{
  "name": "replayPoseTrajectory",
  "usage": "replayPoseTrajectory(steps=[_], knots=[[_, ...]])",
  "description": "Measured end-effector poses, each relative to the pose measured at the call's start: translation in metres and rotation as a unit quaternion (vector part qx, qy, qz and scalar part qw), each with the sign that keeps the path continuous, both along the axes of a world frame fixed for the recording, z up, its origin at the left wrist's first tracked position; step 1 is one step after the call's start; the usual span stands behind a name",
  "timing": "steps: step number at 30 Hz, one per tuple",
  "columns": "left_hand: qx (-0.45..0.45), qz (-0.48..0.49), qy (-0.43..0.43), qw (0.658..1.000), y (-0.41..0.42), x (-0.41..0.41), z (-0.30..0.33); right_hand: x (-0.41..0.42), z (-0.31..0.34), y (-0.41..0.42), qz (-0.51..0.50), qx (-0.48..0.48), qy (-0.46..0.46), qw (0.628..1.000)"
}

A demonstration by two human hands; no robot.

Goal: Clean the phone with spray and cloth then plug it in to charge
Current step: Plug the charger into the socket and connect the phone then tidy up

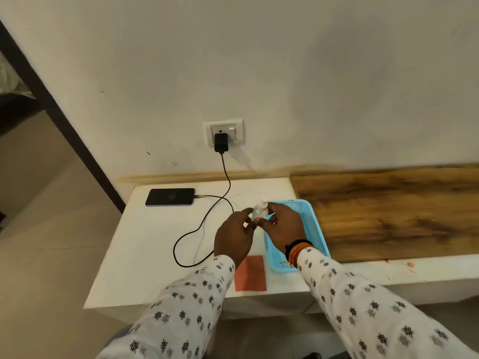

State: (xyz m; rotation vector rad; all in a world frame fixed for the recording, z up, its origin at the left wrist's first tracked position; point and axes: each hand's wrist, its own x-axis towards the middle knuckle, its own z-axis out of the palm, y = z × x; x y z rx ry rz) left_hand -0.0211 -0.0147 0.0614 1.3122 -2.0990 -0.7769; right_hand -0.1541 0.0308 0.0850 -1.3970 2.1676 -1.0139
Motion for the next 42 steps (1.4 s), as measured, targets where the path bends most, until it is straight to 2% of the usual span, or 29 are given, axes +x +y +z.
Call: replayPoseTrajectory(steps=[4,8,21,26,31,33,36,38,40,42], knots=[[-0.032,-0.026,-0.018,0.999,-0.011,-0.029,0.021,-0.026,0.018,-0.004,-0.025,-0.018,0.007,0.999],[-0.017,-0.036,-0.011,0.999,-0.015,-0.057,0.028,-0.052,0.026,-0.005,-0.039,-0.006,0.029,0.999],[0.056,-0.086,-0.118,0.988,-0.009,-0.107,-0.003,-0.095,-0.015,-0.004,-0.046,0.12,0.062,0.99],[0.057,-0.08,-0.13,0.987,-0.01,-0.111,-0.011,-0.098,-0.022,-0.006,-0.054,0.127,0.043,0.99],[0.049,-0.116,-0.147,0.981,-0.011,-0.11,-0.009,-0.1,-0.023,-0.008,-0.052,0.137,0.037,0.988],[0.056,-0.102,-0.122,0.986,-0.012,-0.108,-0.005,-0.096,-0.023,-0.004,-0.084,0.124,0.027,0.988],[0.057,-0.059,-0.069,0.994,-0.015,-0.095,0.001,-0.081,-0.023,0.008,-0.222,0.034,-0.052,0.973],[0.059,-0.024,-0.04,0.997,-0.015,-0.078,0.001,-0.065,-0.023,0.016,-0.268,-0.018,-0.047,0.962],[0.058,0.003,-0.045,0.997,-0.015,-0.054,-0.002,-0.045,-0.025,0.023,-0.206,-0.034,-0.008,0.978],[0.056,0.02,-0.074,0.996,-0.014,-0.026,-0.009,-0.022,-0.026,0.026,-0.092,-0.047,0.027,0.994]])
